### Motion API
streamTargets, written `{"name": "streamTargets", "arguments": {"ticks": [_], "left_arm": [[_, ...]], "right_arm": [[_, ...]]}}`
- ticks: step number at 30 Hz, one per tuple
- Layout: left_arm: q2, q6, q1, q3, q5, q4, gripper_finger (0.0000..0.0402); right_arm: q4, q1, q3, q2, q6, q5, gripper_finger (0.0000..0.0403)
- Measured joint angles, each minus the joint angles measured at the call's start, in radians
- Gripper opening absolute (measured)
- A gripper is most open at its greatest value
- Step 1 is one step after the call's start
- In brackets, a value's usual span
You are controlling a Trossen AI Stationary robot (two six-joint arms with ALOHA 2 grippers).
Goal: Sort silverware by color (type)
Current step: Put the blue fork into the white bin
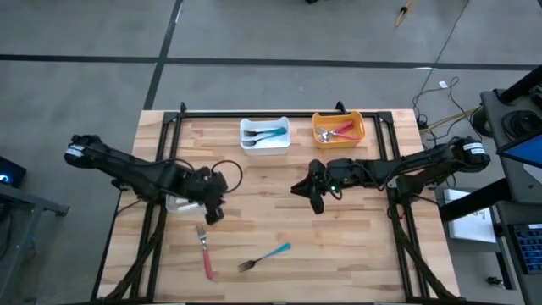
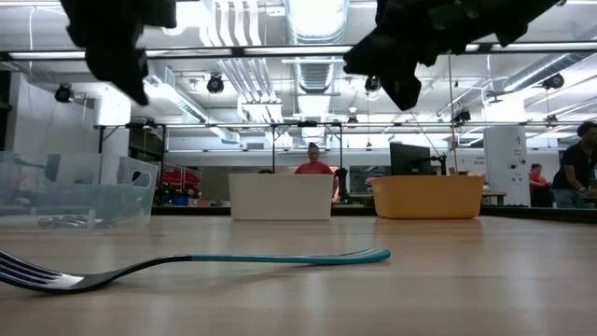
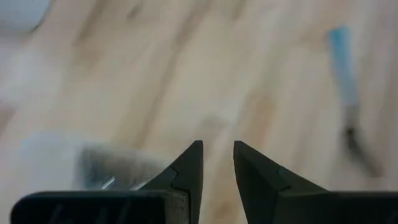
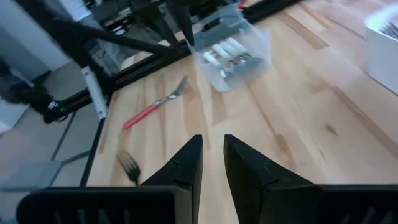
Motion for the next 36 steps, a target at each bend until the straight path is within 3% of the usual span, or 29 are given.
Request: {"name": "streamTargets", "arguments": {"ticks": [7,15,19,26,36], "left_arm": [[0.0,-0.011,-0.157,-0.014,-0.117,0.255,0.0071],[0.0,-0.009,-0.312,-0.016,-0.54,0.391,0.0071],[0.0,0.004,-0.343,-0.017,-0.667,0.402,0.0071],[0.0,0.008,-0.343,-0.017,-0.7,0.408,0.0071],[0.002,0.033,-0.343,-0.017,-0.709,0.417,0.0071]], "right_arm": [[-0.001,0.099,0.022,0.0,-0.045,0.081,0.0057],[0.003,0.215,0.058,0.019,-0.077,0.158,0.0057],[-0.001,0.262,0.096,0.076,-0.094,0.169,0.0057],[-0.039,0.311,0.237,0.244,-0.156,0.167,0.0057],[-0.323,0.341,0.552,0.515,-0.307,0.168,0.0057]]}}
